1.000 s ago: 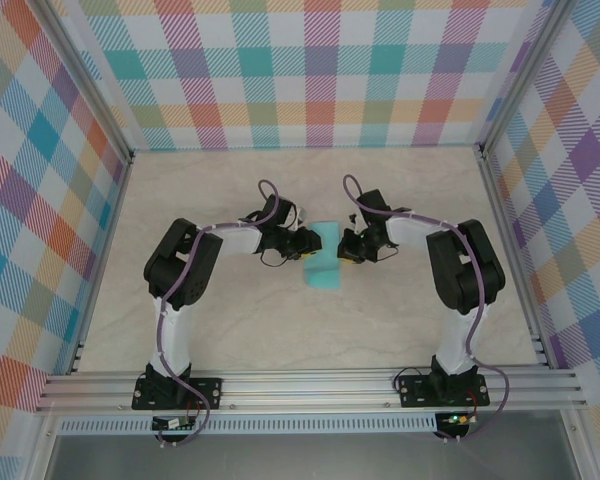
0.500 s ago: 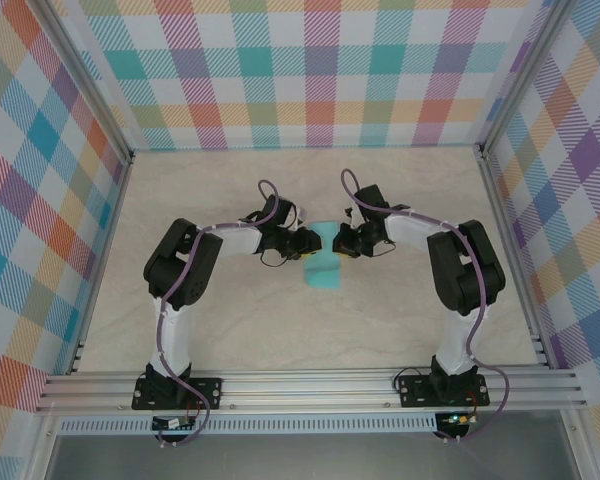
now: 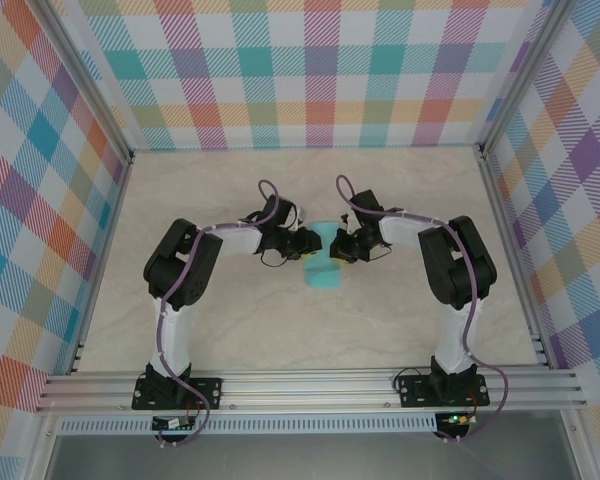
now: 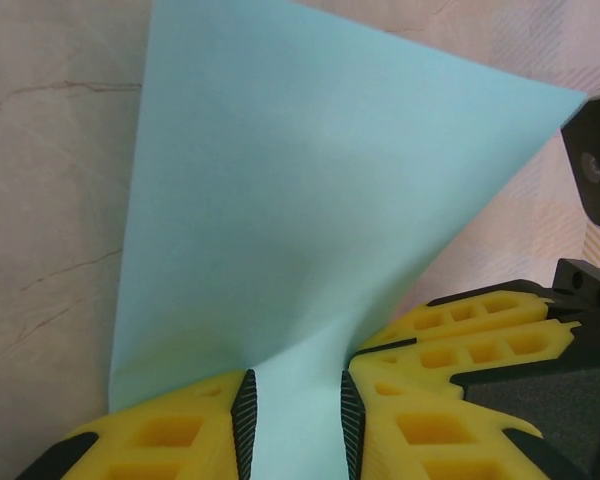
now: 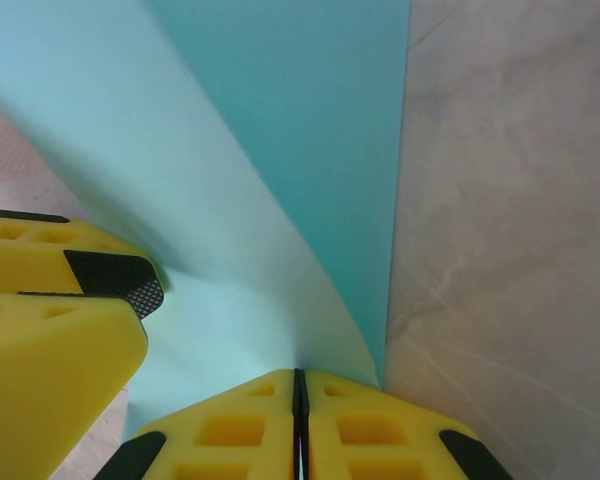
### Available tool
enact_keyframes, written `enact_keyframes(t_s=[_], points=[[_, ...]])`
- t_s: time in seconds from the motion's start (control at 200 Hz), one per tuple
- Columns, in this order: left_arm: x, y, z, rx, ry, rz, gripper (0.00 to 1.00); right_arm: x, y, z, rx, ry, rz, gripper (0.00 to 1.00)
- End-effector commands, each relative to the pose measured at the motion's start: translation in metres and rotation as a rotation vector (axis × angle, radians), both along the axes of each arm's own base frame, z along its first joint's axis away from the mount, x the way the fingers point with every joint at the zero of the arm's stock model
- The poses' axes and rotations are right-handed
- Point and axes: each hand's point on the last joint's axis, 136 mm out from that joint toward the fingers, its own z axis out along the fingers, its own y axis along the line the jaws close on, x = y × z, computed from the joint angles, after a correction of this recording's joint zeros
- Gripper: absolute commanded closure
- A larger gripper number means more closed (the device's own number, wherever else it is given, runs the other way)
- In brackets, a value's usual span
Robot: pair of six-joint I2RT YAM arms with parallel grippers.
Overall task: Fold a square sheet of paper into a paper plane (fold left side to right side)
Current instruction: Hold the square sheet of paper at the center of the table, then first fold the square sheet of paper in half at the center of the table.
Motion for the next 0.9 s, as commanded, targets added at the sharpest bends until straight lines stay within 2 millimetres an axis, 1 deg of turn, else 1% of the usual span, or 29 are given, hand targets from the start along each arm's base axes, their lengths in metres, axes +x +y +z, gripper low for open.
enact_keyframes(t_s=[0.0, 0.1, 0.265, 0.36, 0.435, 0.54, 0.69, 0.785, 0.895], points=[[-0.014, -0.001, 0.005, 0.025, 0.039, -0.013, 0.67, -0.025, -0.024, -0.041, -0.155, 0.106, 0.007, 0.90], [-0.006, -0.008, 0.022, -0.006, 0.018, -0.025, 0.66, -0.027, -0.029, -0.047, -0.185, 0.119, 0.015, 0.90], [0.012, -0.010, 0.037, -0.028, -0.011, 0.004, 0.67, -0.027, -0.031, -0.050, -0.197, 0.124, 0.015, 0.90], [0.021, -0.009, 0.040, -0.038, -0.019, 0.018, 0.71, -0.028, -0.030, -0.050, -0.196, 0.127, 0.017, 0.90], [0.025, -0.013, 0.041, -0.053, -0.025, 0.008, 0.77, -0.027, -0.031, -0.050, -0.202, 0.124, 0.018, 0.90], [0.027, -0.016, 0.035, -0.058, -0.010, 0.001, 0.79, -0.027, -0.033, -0.050, -0.212, 0.124, 0.020, 0.90], [0.027, -0.015, 0.018, -0.043, 0.017, -0.002, 0.79, -0.026, -0.033, -0.049, -0.215, 0.127, 0.023, 0.90], [0.026, -0.013, 0.008, -0.033, 0.028, -0.003, 0.80, -0.027, -0.034, -0.050, -0.224, 0.130, 0.027, 0.90], [0.029, -0.006, 0.000, -0.012, 0.026, 0.010, 0.80, -0.028, -0.035, -0.051, -0.230, 0.134, 0.029, 0.90]])
